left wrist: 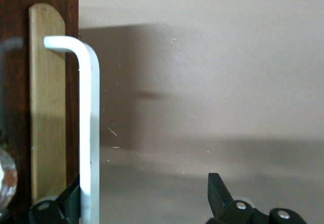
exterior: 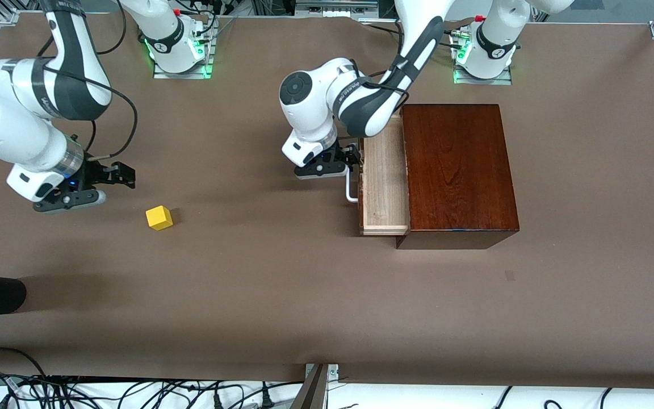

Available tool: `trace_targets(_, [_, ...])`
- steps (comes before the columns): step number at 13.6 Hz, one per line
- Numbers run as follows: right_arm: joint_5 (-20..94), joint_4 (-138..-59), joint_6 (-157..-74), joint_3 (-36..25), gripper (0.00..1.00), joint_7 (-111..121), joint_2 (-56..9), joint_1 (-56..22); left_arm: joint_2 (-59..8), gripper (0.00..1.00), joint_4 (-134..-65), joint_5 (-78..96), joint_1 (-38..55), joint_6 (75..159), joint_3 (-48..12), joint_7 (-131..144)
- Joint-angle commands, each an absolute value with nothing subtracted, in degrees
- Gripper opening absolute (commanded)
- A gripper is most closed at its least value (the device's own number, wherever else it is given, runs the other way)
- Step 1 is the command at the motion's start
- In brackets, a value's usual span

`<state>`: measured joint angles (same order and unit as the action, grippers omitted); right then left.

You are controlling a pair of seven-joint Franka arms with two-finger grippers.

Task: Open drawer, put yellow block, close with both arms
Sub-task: 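Pull the drawer open with the left gripper while the right gripper reaches the cube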

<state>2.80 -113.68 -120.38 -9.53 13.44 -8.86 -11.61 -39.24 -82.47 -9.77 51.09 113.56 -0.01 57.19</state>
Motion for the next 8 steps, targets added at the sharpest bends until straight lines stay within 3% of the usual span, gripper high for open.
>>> trace_targets(1, [5.53, -116.53, -125.22, -9.49, 1.0, 21.94, -10.37, -11.43, -42.88, 1.0, -76.04, -5.55, 55.71, 113.47, 2.1, 59.24])
trace_targets(8, [5.71, -121.72, -137.26, -9.49, 1.0, 31.46, -15.63, -11.43, -45.61, 1.0, -72.17, -2.47, 59.5, 112.59, 4.92, 59.68])
